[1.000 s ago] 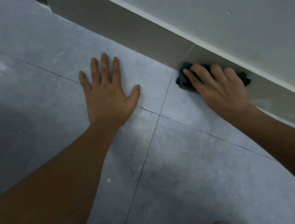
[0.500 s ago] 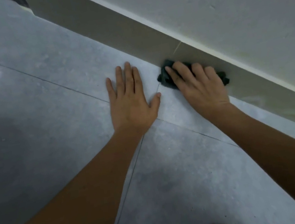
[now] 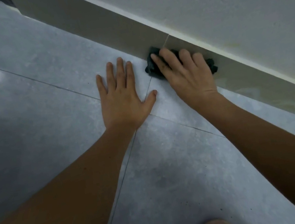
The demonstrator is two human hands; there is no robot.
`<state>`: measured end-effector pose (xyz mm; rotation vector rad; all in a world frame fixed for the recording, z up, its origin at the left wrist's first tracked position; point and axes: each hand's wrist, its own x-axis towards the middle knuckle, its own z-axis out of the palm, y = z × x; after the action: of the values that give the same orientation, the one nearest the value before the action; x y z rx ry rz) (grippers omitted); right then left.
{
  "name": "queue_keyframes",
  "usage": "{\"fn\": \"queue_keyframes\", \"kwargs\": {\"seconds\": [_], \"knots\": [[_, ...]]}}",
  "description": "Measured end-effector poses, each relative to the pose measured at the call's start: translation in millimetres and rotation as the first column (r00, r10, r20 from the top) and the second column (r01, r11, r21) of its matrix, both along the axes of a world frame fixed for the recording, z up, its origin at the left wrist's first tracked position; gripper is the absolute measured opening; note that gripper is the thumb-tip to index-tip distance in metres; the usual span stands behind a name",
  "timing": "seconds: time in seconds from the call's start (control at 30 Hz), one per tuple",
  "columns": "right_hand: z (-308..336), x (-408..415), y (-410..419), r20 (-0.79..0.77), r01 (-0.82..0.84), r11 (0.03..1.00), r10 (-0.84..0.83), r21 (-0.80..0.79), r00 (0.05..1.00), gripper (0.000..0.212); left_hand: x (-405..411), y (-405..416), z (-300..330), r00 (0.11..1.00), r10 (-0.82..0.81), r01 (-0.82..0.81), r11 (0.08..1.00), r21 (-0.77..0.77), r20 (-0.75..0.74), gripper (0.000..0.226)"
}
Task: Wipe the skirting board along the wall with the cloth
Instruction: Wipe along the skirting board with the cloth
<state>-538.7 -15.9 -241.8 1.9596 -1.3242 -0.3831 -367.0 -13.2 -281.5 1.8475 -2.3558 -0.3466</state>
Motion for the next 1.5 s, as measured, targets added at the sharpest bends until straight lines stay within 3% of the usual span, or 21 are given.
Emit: {"fn": "queue_keyframes", "kwargs": {"seconds": [0.17, 0.33, 0.4, 0.6, 0.7, 0.9, 1.07, 1.33, 1.5], "knots": [[5, -32, 36, 0.017, 0.076, 0.996, -0.076, 0.045, 0.997, 0.064, -3, 2, -1, 1.0, -0.013, 0.013, 1.0, -0.003, 0.015, 0.09], [25, -18, 9, 0.109, 0.02, 0.967, 0.008, -0.254, 0.994, 0.057, 1, -3, -1, 1.0, -0.002, 0.003, 1.0, -0.015, 0.019, 0.09], [22, -8, 0, 0.102, 0.006, 0.957, 0.025, -0.291, 0.995, 0.056, 0, 1, -2, 1.0, -0.001, 0.001, 1.0, -0.01, 0.012, 0.09], [-5, -17, 10, -0.04, 0.004, 1.0, -0.003, 0.015, 0.999, 0.061, -1, 0, 0, 1.0, 0.005, -0.005, 1.0, -0.018, 0.0, 0.09], [2, -28, 16, -0.032, 0.014, 1.0, -0.014, 0.006, 0.999, 0.062, -3, 0, -1, 1.0, -0.005, 0.005, 1.0, -0.028, -0.003, 0.09], [19, -9, 4, 0.088, 0.017, 0.976, 0.002, -0.216, 0.996, 0.06, 1, -2, -3, 1.0, 0.004, -0.004, 1.0, -0.027, 0.008, 0.09], [-2, 10, -7, 0.012, 0.016, 1.0, -0.016, 0.02, 1.0, 0.06, 0, -1, -2, 1.0, 0.004, -0.004, 1.0, -0.021, 0.01, 0.09], [-7, -32, 36, 0.078, 0.086, 0.991, -0.093, 0.098, 0.993, 0.05, 0, 1, -3, 1.0, -0.019, 0.019, 1.0, -0.006, 0.016, 0.09], [-4, -69, 80, 0.287, 0.258, 0.958, -0.285, 0.129, 0.914, 0.053, -2, 2, -3, 1.0, -0.013, 0.013, 1.0, -0.005, -0.004, 0.09]]}}
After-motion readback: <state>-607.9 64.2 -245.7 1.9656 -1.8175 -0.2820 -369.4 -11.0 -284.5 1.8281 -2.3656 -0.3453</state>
